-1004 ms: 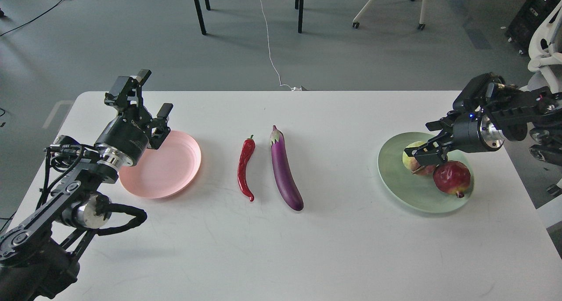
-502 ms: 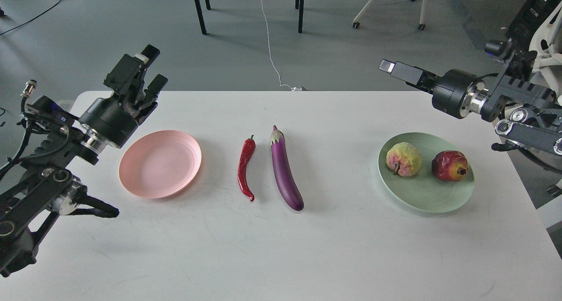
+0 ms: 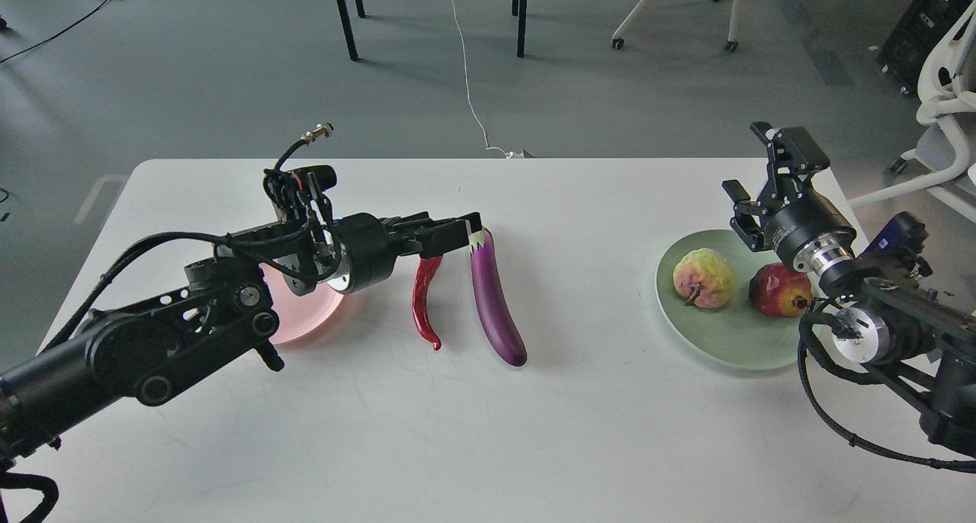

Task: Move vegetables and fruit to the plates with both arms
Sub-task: 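Reach the left gripper to the purple eggplant and grasp it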

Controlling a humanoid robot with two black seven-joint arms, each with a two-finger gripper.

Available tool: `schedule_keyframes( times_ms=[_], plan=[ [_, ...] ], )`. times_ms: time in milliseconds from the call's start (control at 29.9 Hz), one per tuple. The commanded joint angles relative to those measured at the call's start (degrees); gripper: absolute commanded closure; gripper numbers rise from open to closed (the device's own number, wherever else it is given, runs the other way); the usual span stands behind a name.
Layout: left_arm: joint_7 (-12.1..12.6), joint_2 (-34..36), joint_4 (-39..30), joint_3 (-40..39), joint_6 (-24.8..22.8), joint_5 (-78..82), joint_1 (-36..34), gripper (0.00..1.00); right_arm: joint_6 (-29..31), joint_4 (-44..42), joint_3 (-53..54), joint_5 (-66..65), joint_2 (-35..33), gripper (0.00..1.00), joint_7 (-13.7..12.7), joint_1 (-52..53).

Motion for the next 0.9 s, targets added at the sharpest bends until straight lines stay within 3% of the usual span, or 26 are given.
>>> schedule_keyframes(
  times_ms=[0, 167, 536, 871],
  plan=[
    [0.70, -5.82, 7.38, 11.49, -1.86, 0.72, -9.89, 0.01, 0.06, 0.20, 0.70, 0.11, -0.83, 0.03, 0.00, -1.40],
    [0.70, -8.91, 13.37, 19.17, -2.57, 0.10, -14.32, 0.01, 0.06, 0.20, 1.22, 0.11, -1.53, 0.03, 0.00, -1.58],
    [2.99, -11.20, 15.22, 19.70, -6.35, -0.33, -13.61, 0.01, 0.06, 0.20, 2.10, 0.11, -1.53, 0.03, 0.00, -1.67],
    [6.24, -11.82, 15.31, 19.53, -6.00, -2.53, -10.54, 0.01, 0.06, 0.11, 2.37, 0.11, -1.62, 0.03, 0.00, -1.67]
  ],
)
